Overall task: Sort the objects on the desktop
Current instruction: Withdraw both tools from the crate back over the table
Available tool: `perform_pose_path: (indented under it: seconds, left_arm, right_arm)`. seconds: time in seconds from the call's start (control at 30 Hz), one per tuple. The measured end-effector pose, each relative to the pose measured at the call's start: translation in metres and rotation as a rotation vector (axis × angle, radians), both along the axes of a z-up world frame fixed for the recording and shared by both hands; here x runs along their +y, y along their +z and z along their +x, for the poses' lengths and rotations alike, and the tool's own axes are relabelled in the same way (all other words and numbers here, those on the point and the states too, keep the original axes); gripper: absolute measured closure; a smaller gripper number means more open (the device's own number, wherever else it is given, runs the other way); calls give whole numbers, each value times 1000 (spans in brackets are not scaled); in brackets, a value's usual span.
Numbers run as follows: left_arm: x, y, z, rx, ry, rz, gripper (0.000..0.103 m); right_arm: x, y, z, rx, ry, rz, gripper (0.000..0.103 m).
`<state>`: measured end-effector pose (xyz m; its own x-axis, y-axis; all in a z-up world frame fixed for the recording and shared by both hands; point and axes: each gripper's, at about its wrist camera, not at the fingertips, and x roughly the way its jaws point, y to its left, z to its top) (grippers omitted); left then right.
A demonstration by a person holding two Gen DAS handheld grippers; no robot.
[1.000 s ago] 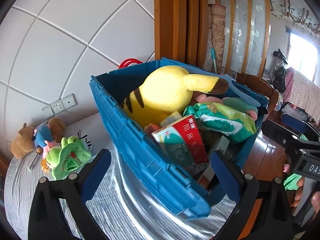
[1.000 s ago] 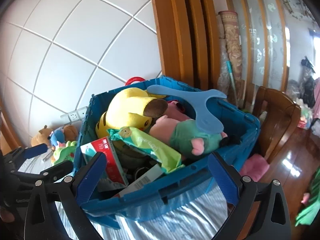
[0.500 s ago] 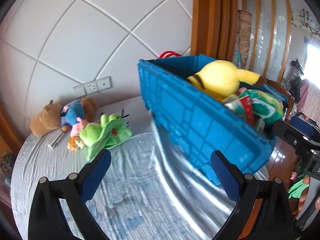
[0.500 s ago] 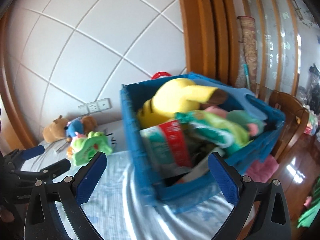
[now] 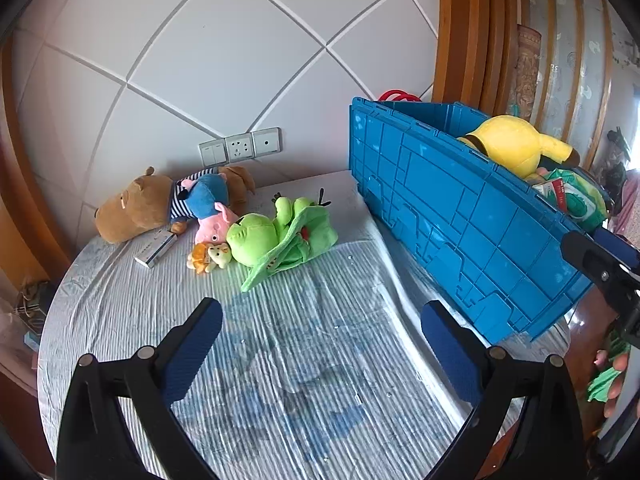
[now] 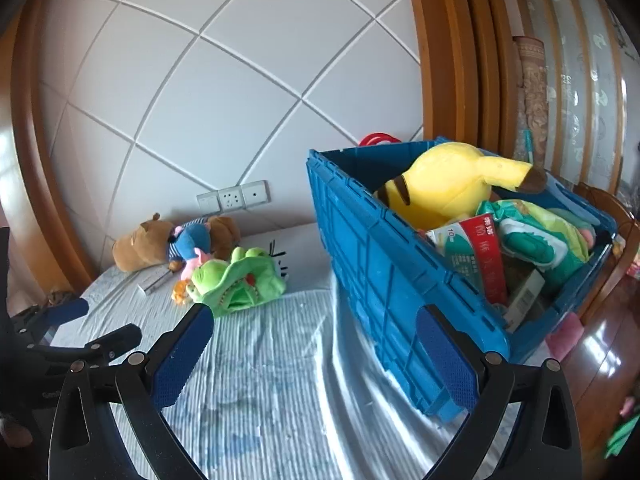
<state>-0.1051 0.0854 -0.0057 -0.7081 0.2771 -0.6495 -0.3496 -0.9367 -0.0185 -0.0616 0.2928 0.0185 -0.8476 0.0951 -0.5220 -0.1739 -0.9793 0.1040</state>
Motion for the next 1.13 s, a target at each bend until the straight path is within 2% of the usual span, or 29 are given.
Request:
perform_pose_path:
  seconds: [0.1, 0.17, 0.3, 0.4, 0.6, 0.8, 1.0, 1.13]
  left_arm:
    - [7, 1, -2, -10, -45, 33, 2]
    - [12, -2, -5, -40, -41, 36, 2]
    - [2, -6, -6, -92, 29, 64, 2]
    - [-2, -6, 4, -79, 111, 23, 2]
    - [2, -1, 57, -33, 214, 4, 2]
    - [10, 5, 111, -12, 287, 22, 2]
    - [25, 12, 151, -6, 292, -4, 2]
    - [29, 15, 161, -4, 282, -3, 2]
  right_arm:
    - [1, 2, 0, 3, -2, 11, 0]
    - [2, 5, -1, 1, -3, 21, 0]
    - [-10, 4, -3, -22, 34, 38, 0]
    - [-18, 1, 6, -11, 44, 38, 0]
    - [-25, -1, 35, 14, 131, 50, 0]
    - [-11, -7, 71, -5, 155, 68, 0]
    - [9, -9, 106, -15, 116, 46, 0]
    - [10, -6, 120, -9, 114, 58, 0]
